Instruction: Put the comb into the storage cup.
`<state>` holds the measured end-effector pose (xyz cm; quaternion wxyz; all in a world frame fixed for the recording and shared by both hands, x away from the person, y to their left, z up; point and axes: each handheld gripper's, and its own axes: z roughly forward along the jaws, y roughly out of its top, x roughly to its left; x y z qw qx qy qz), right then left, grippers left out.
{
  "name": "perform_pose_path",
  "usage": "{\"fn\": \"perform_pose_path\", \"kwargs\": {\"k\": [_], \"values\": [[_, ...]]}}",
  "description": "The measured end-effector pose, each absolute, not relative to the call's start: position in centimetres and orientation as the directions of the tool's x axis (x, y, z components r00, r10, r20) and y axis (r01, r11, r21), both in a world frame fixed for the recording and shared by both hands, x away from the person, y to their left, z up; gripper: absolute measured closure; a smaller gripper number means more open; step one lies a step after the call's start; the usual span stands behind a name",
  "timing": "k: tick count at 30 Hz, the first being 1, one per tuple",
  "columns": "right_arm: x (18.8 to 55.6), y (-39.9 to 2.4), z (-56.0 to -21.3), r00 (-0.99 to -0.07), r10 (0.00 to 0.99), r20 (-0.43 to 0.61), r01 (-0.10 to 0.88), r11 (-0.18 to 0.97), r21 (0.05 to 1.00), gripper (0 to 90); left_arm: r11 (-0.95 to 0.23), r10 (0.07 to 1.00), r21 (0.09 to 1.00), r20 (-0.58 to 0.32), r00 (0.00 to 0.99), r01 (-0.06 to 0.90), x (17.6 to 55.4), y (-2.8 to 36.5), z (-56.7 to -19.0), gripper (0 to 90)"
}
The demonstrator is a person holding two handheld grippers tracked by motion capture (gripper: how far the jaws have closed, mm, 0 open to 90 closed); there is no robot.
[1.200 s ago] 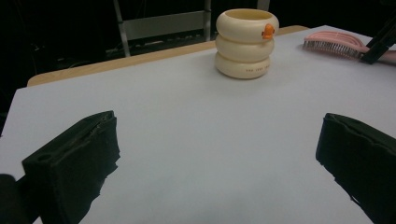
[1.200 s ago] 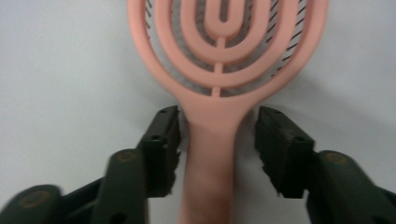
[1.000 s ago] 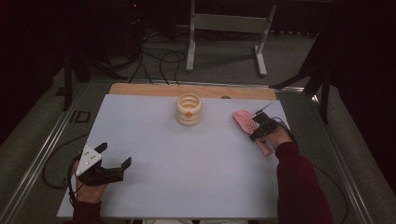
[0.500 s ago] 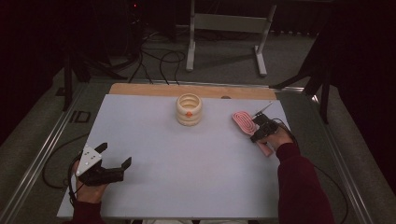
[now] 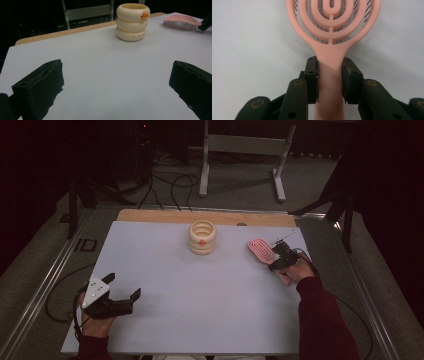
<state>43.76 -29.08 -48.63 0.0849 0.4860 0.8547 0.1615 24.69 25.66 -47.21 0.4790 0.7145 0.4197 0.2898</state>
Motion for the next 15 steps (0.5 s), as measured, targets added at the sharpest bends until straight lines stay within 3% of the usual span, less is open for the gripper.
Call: {"fn": "perform_pose_path", "kwargs": {"k": [15], "values": [[42.8, -29.4, -47.4, -0.500, 0.864, 0.055, 0.776, 0.418, 0.472, 69.9, -0.190, 0.877, 0.927, 0.012, 0.480, 0.324, 24.7, 25.6, -47.3, 0.0]]}}
